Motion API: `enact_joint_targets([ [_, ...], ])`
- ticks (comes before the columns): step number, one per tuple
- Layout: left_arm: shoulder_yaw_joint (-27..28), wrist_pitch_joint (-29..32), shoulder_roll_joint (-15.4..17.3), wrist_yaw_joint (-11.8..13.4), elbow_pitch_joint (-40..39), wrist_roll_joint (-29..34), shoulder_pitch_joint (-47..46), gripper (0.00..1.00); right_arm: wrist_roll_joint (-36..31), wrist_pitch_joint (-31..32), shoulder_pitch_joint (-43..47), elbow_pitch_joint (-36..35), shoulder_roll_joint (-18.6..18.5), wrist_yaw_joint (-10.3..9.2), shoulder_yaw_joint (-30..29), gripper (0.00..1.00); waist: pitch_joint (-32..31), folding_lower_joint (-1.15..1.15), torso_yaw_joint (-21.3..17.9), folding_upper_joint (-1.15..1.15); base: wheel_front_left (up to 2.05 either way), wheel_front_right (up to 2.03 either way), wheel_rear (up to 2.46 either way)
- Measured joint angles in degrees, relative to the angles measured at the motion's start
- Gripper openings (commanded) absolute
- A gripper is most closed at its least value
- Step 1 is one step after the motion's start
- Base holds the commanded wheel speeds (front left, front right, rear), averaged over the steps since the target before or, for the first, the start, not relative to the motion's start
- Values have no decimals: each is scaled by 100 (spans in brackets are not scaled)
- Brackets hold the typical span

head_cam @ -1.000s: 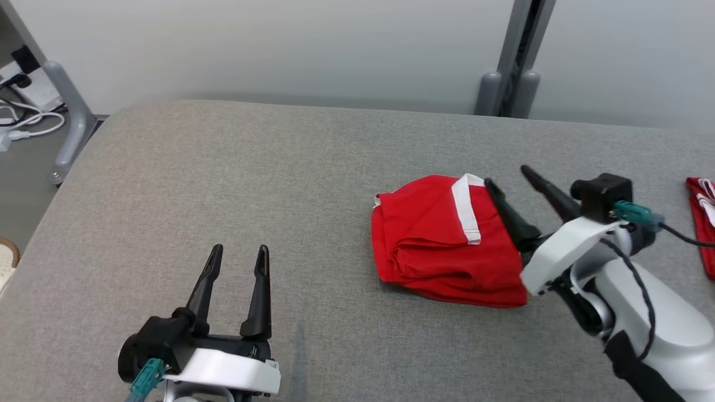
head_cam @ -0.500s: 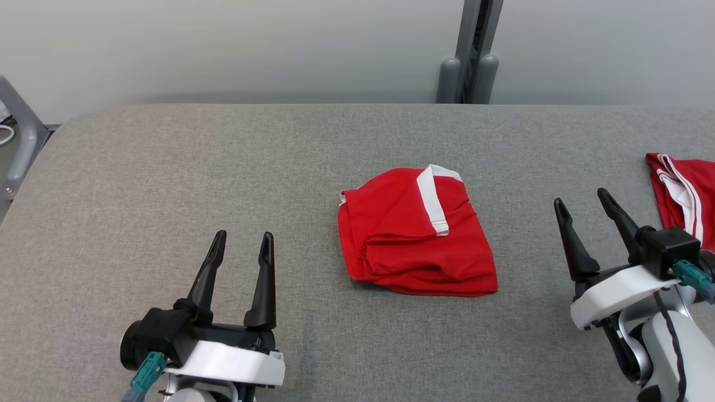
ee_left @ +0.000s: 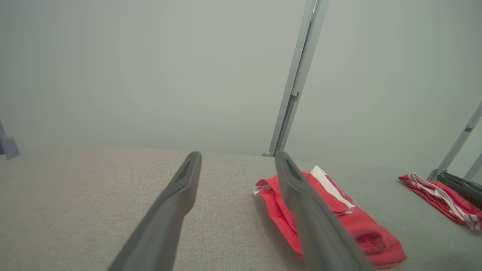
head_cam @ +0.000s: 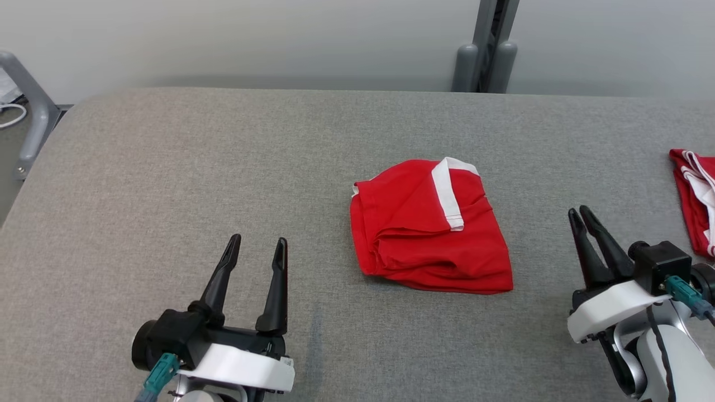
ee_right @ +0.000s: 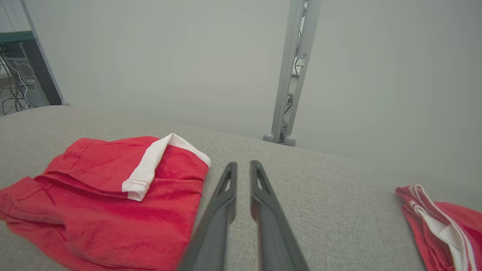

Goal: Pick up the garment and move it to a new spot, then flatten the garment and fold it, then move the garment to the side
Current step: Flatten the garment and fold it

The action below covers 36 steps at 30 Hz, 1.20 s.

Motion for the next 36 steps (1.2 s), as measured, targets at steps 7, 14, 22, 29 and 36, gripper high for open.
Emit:
enact_joint_targets([
  [7, -182, 0, 0, -13, 22, 10, -118, 100, 155, 142, -322, 460, -41, 0, 583, 0, 216, 0, 257, 0, 0, 0, 0],
  [14, -376, 0, -2, 44, 25, -93, -251, 100, 534, 466, -818, 926, -378, 1, 1369, 0, 429, 0, 630, 0, 0, 0, 0],
  [22, -466, 0, 2, 115, 18, -192, -259, 100, 1084, 869, -1117, 1222, -675, 1, 2181, 0, 554, 0, 979, 0, 0, 0, 0],
  [29, -497, 0, 0, 164, -19, -275, -321, 100, 1523, 947, -1459, 1347, -884, 1, 2571, 0, 618, 0, 1159, 0, 0, 0, 0],
  [36, -577, 0, -1, 190, -44, -341, -344, 100, 1783, 966, -1945, 1270, -987, 1, 2778, 0, 697, 0, 1277, 0, 0, 0, 0],
])
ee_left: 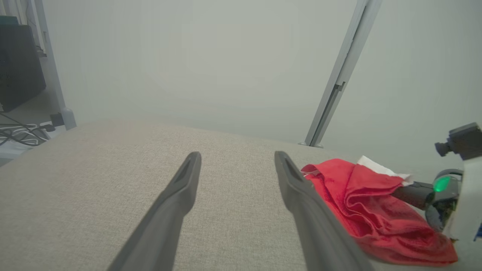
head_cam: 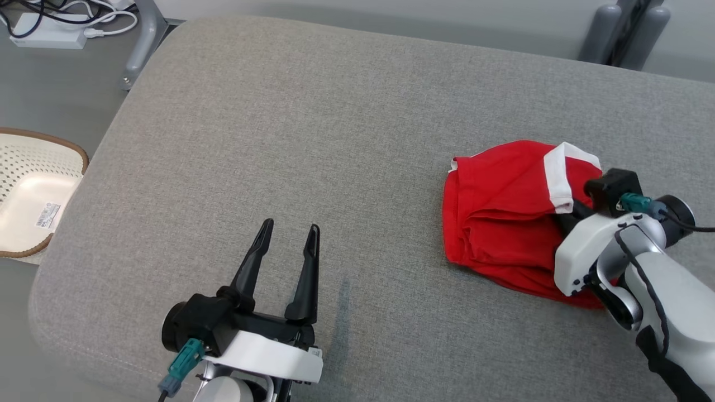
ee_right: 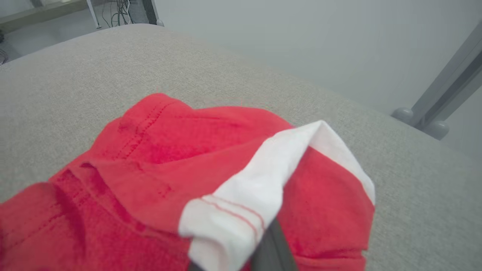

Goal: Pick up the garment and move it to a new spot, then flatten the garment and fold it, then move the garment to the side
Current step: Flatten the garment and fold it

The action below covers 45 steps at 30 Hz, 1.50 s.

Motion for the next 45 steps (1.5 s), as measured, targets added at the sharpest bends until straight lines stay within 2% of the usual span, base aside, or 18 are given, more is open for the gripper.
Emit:
enact_joint_targets([
  [11, -286, 0, 3, 70, -41, -191, -95, 100, 319, 191, -703, -14, -299, 0, 365, 0, 121, 0, 463, 0, 0, 0, 0],
  [18, -333, 0, 3, 99, -41, -254, -90, 100, 609, 444, -1027, 286, -250, 0, 617, 0, 208, 0, 786, 0, 0, 0, 0],
  [22, -323, 0, 3, 151, -41, -266, -80, 100, 829, 461, -1022, 483, -156, 0, 766, 0, 168, 0, 811, 0, 0, 0, 0],
  [25, -287, 0, 3, 152, -48, -279, -70, 100, 1022, 315, -935, 649, -33, 0, 797, 0, 133, 0, 733, 0, 0, 0, 0],
  [28, -277, 0, 2, 144, -47, -259, -75, 100, 1039, 224, -788, 692, 41, -1, 1128, 0, 105, 0, 613, 0, 0, 0, 0],
  [37, 14, 0, -1, 69, 9, -29, -86, 100, 1383, -659, -1108, 474, 167, -1, 1087, 0, -67, 0, 70, 0, 0, 0, 0],
  [43, 318, 0, -1, 2, -10, 112, -66, 100, 1312, -899, -1108, 225, -103, 0, 609, 0, -252, 0, -445, 0, 0, 0, 0],
  [45, 491, 0, -2, -21, -45, 170, -56, 100, 965, -942, -959, 85, -278, 0, 147, 0, -334, 0, -722, 0, 0, 0, 0],
])
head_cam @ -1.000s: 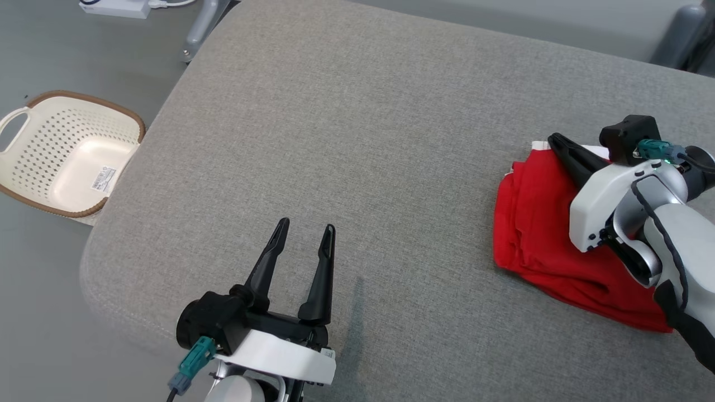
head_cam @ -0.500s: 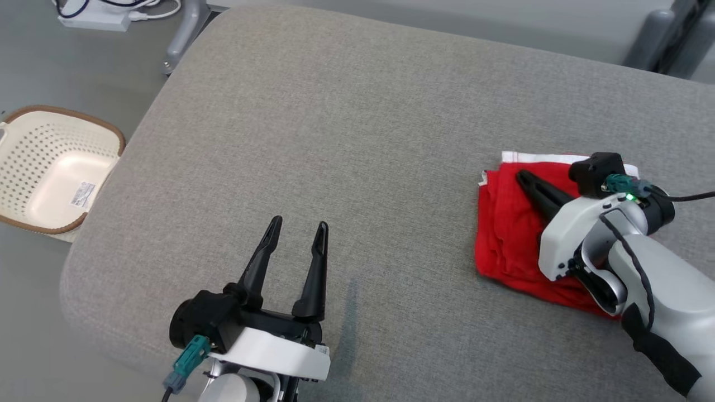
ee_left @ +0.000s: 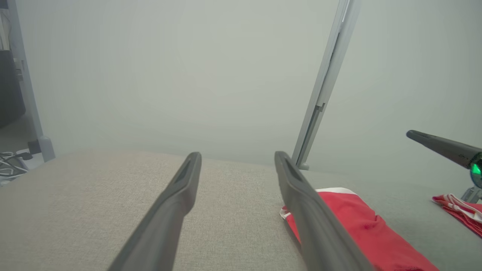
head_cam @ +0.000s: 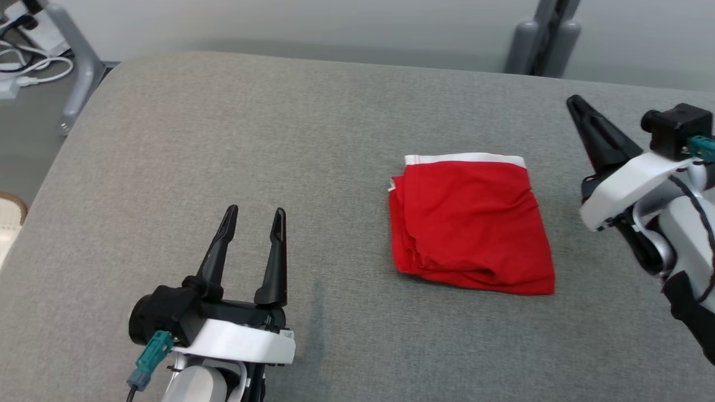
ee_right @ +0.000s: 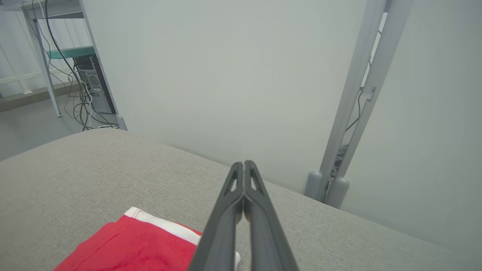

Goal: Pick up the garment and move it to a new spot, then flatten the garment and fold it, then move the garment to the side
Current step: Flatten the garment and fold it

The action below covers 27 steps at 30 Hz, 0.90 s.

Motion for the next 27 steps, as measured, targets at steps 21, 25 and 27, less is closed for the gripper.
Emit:
enact_joint_targets([
  [21, 717, 0, 2, -207, 78, 244, 440, 100, -2821, -37, 3307, -2395, 1376, -1, -3722, 0, -509, 0, -1240, 0, 0, 0, 0],
  [25, 727, 0, 2, -241, 208, 297, 644, 100, -3112, -37, 3537, -2429, 1653, -1, -4040, 71, -555, 0, -1292, 0, 0, 0, 0],
  [27, 721, 0, 2, -243, 235, 305, 694, 100, -3143, -37, 3614, -2434, 1756, 0, -4124, 100, -564, 0, -1286, 0, 0, 0, 0],
])
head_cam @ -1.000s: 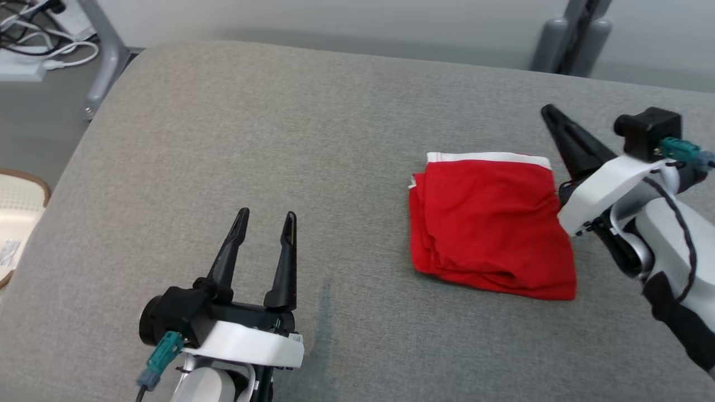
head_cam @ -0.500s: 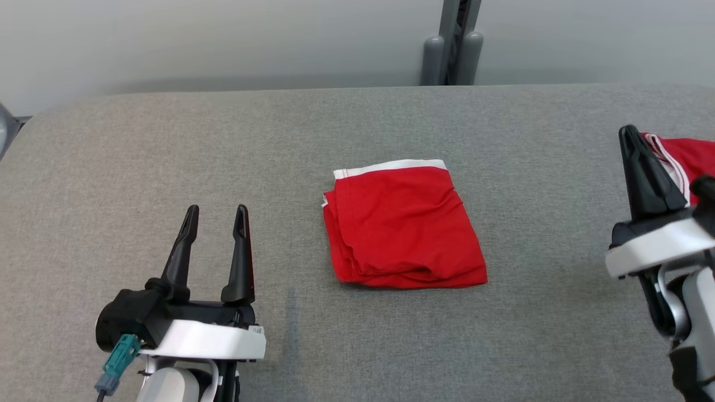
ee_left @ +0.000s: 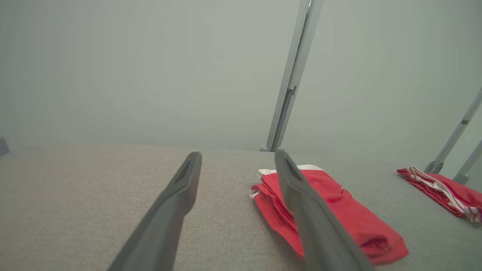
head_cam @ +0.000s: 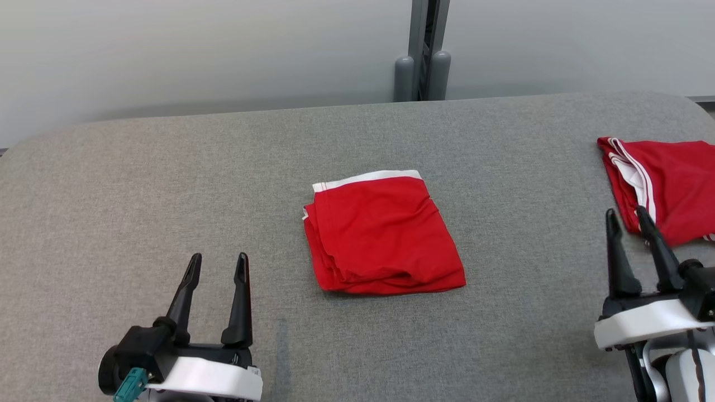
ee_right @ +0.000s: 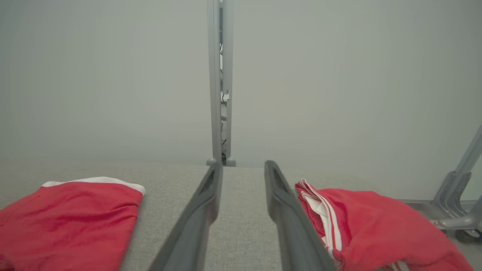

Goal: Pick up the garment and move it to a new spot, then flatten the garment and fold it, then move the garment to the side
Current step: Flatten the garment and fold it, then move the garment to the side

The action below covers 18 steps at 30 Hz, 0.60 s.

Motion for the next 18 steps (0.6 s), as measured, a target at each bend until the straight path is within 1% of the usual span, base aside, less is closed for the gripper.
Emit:
enact_joint_targets([
  [10, -74, 0, 0, -48, 23, 53, 77, 100, 3, 0, 156, 31, 169, 0, -98, 100, -19, 0, 84, 0, 0, 0, 0],
  [14, -121, 0, -1, -86, 21, 207, 64, 100, 49, 0, 155, 160, 185, -1, 3, 100, -3, 0, 121, 0, 0, 0, 0],
  [18, -130, 0, 0, -83, 21, 209, 61, 100, 35, 0, 132, 161, 187, 0, -13, 100, 8, 0, 149, 0, 0, 0, 0],
])
